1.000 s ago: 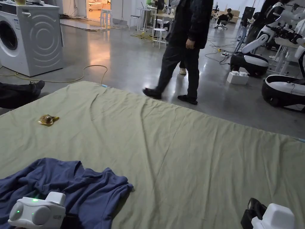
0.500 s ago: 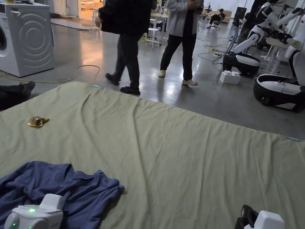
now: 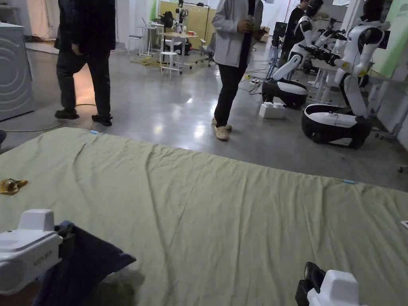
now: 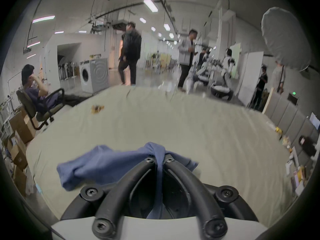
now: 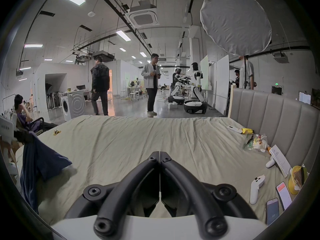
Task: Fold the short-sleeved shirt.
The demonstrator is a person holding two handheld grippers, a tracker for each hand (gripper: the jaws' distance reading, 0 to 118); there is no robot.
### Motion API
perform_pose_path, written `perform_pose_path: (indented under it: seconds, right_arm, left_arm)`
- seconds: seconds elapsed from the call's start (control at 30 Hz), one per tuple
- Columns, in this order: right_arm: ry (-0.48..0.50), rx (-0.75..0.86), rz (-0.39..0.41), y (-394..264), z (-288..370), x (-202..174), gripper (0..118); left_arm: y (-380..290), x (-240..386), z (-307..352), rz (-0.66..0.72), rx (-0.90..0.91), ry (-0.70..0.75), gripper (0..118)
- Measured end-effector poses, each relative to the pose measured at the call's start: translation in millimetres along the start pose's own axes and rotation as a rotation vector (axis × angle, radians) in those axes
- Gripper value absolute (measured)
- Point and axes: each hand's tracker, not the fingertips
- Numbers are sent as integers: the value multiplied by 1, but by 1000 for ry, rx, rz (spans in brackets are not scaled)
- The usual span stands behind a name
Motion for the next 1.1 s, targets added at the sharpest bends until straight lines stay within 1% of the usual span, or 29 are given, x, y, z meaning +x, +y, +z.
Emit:
perform_pose_path:
  seconds: [0.1, 0.23, 0.37, 0.5, 0.6, 0.67, 0.73, 0.87, 0.93, 0.97, 1.0, 1.03, 1.07, 1.1]
  right_arm:
    - [-12, 18, 2, 5, 6, 6, 1]
    - [-31, 33, -27, 9, 14, 16, 1]
    - [-45, 55, -28, 13, 25, 26, 1]
    - [-69, 73, -29, 14, 35, 40, 1]
    - [-97, 83, -38, 13, 42, 54, 1]
    - [-114, 87, -40, 11, 46, 63, 1]
    - [-131, 85, -42, 9, 48, 71, 1]
    - [-160, 64, -54, 0, 54, 86, 1]
    - [-170, 48, -57, -5, 55, 92, 1]
    - [-175, 38, -58, -8, 56, 94, 1]
    - [-179, 29, -58, -11, 57, 95, 1]
    - [-182, 19, -60, -14, 57, 97, 1]
    - [-184, 11, -60, -17, 57, 98, 1]
    - [-184, 2, -60, -19, 57, 99, 1]
  left_arm:
    - [31, 29, 16, -62, 71, -74, 5]
    - [57, 77, 30, -22, 150, -219, 5]
    - [63, 134, 35, -51, 188, -352, 5]
    - [57, 191, 35, -76, 185, -463, 5]
    - [41, 233, 31, -101, 166, -531, 5]
    - [25, 260, 26, -109, 118, -578, 5]
    - [6, 284, 20, -131, 60, -580, 5]
    - [-45, 312, 7, -116, -89, -625, 6]
    - [-70, 320, 1, -151, -140, -621, 6]
    - [-83, 322, 0, -171, -150, -617, 9]
    - [-92, 322, -1, -192, -167, -612, 16]
    - [-104, 327, -8, -211, -193, -609, 30]
    - [-114, 332, -15, -224, -212, -613, 52]
    - [-119, 331, -15, -220, -217, -614, 65]
